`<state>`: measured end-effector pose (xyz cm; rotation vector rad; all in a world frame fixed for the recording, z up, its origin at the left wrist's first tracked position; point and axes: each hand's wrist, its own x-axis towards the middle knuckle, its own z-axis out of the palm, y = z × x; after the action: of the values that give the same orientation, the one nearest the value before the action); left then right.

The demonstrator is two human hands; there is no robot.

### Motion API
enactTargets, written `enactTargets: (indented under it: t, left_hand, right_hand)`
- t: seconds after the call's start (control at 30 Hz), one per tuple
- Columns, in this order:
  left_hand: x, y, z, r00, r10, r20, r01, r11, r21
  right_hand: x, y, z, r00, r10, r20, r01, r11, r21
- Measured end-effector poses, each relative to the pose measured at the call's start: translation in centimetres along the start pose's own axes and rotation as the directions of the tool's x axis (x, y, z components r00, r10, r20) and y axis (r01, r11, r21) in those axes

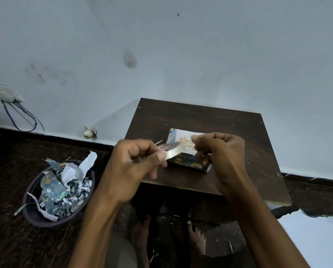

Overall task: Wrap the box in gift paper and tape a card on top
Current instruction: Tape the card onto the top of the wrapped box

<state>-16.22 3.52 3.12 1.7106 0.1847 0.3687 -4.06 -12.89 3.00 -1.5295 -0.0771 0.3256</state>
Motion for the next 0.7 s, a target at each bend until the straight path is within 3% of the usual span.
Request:
enactTargets:
  t: [0.13, 0.37, 0.57, 0.7]
  left_hand:
    - [1.3, -0.7, -0.7, 0.989, 0.136, -0.058, -0.141, 0.985, -0.098]
    - [5.8, -1.5, -2.1, 0.939, 0.196, -0.281, -0.100, 0.941, 0.324]
    - [10.2, -1.7, -1.4, 0.924, 0.294, -0.244, -0.121, 0.831, 0.544]
    - [11.5, -2.7, -1.9, 0.956, 0.271, -0.109, -0.140, 0.753, 0.642]
  right_hand:
    - [0.8, -0.3, 0.1, 0.999, 0.024, -0.047, -0.018, 0.991, 0.131]
    - [2.6, 0.6, -0.2, 0.968, 0.003, -0.250, 0.005, 0.999, 0.031]
    - [4.0, 1.2, -1.2, 0.905, 0.031, -0.423, -0.012, 0.999, 0.047]
    - [4.8, 2.4, -2.0, 0.882, -0.001, -0.471, -0.005, 1.000, -0.011]
